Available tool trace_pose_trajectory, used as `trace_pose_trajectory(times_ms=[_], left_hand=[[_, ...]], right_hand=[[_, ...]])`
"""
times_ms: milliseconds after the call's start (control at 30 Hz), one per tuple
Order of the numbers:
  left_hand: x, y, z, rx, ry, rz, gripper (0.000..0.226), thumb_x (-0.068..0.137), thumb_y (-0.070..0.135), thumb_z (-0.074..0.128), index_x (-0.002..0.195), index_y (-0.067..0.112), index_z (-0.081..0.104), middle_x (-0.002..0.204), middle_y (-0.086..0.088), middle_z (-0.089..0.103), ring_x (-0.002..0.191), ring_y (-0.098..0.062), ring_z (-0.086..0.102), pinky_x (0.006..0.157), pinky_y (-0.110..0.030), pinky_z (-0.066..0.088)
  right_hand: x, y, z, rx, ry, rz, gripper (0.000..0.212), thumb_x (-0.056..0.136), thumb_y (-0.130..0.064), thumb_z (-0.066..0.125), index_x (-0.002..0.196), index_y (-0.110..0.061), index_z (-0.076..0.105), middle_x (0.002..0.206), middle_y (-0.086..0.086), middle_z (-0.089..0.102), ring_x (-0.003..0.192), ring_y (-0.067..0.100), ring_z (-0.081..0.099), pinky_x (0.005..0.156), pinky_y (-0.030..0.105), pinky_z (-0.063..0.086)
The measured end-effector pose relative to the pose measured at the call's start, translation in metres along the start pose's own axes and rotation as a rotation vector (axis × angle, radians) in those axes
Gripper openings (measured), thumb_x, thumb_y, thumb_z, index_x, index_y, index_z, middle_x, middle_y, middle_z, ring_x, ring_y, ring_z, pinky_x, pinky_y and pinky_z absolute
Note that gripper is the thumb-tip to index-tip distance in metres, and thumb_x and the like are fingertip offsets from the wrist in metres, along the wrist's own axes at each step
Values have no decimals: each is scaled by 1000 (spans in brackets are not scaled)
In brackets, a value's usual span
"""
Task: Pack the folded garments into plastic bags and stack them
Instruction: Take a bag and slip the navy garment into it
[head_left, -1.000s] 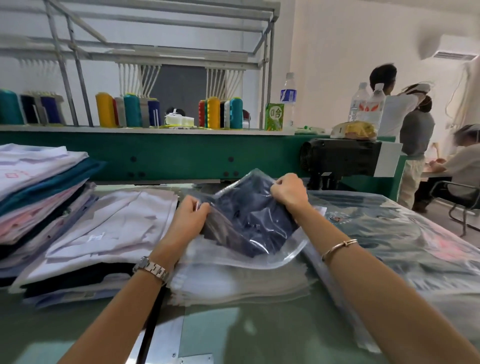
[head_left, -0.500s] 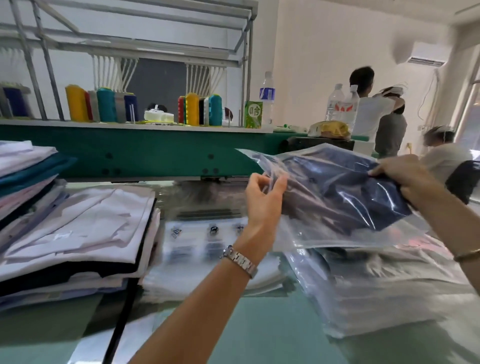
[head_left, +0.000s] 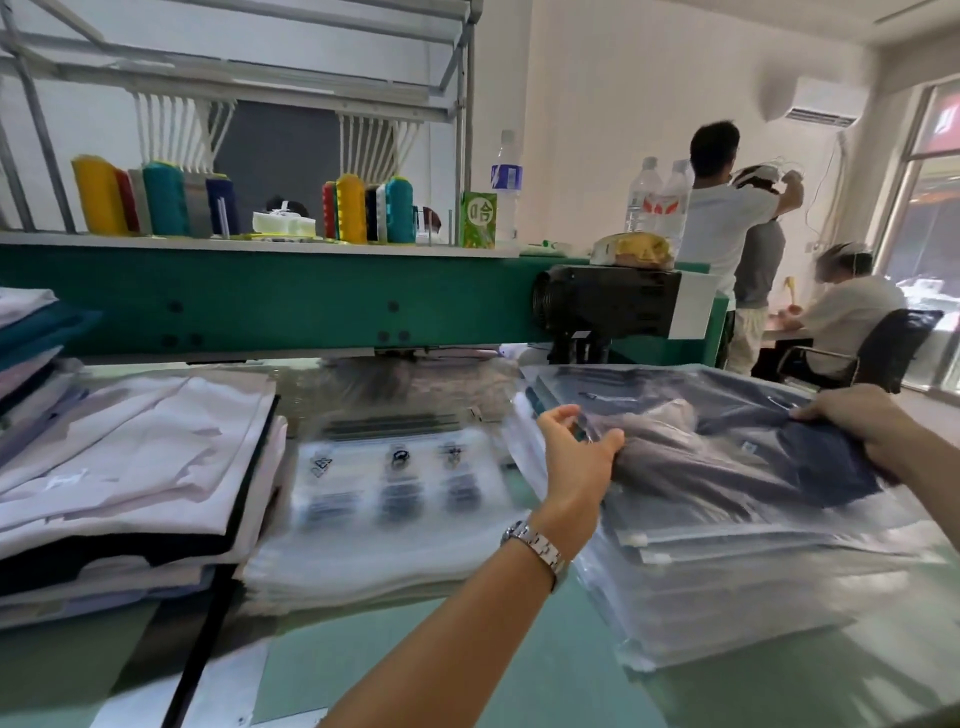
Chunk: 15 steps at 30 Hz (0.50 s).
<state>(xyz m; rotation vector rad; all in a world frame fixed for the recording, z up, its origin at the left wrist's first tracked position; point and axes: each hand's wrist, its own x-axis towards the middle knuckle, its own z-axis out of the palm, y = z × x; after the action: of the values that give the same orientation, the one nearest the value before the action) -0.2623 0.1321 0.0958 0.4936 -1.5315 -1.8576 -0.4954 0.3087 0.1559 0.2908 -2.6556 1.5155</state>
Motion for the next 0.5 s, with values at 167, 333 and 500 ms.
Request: trace_pose_trajectory(times_ms=[167,333,500], left_hand=[[-4,-10,-6,449,-101,135,46,98,19,53,142,8,44,139,-4,48,123,-16,50,106,-27,40],[-4,-15,-3,837,-140,116,59,102,34,37,154,10,23,163,-10,9,150,-27,1,123,-43,6],[-5,-14,-9,697,-123,137,59,101,40,36,154,16,26,164,-5,3,151,-19,-4,123,-41,4]], right_hand=[[3,24,6,-154,-110,-134,22,81,-4,74,102,-1,70,98,8,62,82,22,51,82,31,37],[0,26,20,-404,-155,-319,17,89,0,60,97,-2,75,101,18,70,77,19,52,76,29,36],[-16,5,39,-607,-98,-340,20,91,-11,48,93,-4,67,106,23,65,95,34,57,88,42,47]])
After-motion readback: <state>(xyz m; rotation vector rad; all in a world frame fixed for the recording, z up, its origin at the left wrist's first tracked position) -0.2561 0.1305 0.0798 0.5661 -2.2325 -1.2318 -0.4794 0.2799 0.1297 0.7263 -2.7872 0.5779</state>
